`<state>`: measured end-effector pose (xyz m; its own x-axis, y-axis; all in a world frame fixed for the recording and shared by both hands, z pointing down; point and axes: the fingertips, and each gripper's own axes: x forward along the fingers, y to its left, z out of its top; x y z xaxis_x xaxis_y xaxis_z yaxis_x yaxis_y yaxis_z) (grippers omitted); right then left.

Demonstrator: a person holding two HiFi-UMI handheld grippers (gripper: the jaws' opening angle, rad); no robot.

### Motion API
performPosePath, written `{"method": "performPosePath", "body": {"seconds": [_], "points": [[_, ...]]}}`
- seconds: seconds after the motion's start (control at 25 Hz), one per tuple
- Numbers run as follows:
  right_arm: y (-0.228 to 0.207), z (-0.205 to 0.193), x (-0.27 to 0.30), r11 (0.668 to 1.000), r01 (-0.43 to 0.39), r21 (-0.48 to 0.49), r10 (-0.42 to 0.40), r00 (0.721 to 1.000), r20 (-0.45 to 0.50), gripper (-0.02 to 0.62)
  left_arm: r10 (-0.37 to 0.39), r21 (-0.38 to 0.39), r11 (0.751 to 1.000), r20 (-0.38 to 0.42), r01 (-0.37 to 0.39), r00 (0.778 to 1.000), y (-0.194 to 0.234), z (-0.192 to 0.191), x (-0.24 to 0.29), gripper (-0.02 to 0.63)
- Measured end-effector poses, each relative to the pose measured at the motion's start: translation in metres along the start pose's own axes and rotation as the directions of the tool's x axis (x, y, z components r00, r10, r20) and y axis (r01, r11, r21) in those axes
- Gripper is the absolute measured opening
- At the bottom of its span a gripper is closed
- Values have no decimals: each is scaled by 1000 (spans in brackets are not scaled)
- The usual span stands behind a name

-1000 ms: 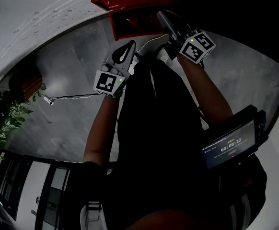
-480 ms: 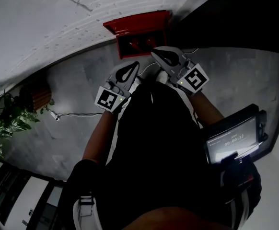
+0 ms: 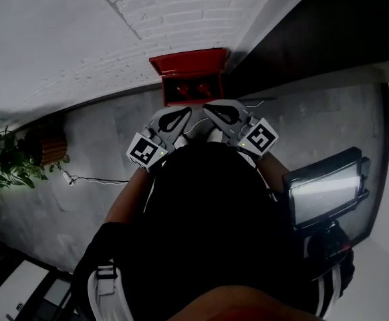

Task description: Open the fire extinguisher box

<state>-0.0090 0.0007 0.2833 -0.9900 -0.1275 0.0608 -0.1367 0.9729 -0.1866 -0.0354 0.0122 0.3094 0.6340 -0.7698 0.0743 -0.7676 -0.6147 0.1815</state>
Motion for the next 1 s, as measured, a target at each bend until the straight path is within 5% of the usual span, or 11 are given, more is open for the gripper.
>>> {"method": "performPosePath", "body": {"seconds": [1.0], "points": [[-9,24,20,997,-1,-73,4,1000,31,9,-22,77,997,61,17,998,18,34,11,2]]}}
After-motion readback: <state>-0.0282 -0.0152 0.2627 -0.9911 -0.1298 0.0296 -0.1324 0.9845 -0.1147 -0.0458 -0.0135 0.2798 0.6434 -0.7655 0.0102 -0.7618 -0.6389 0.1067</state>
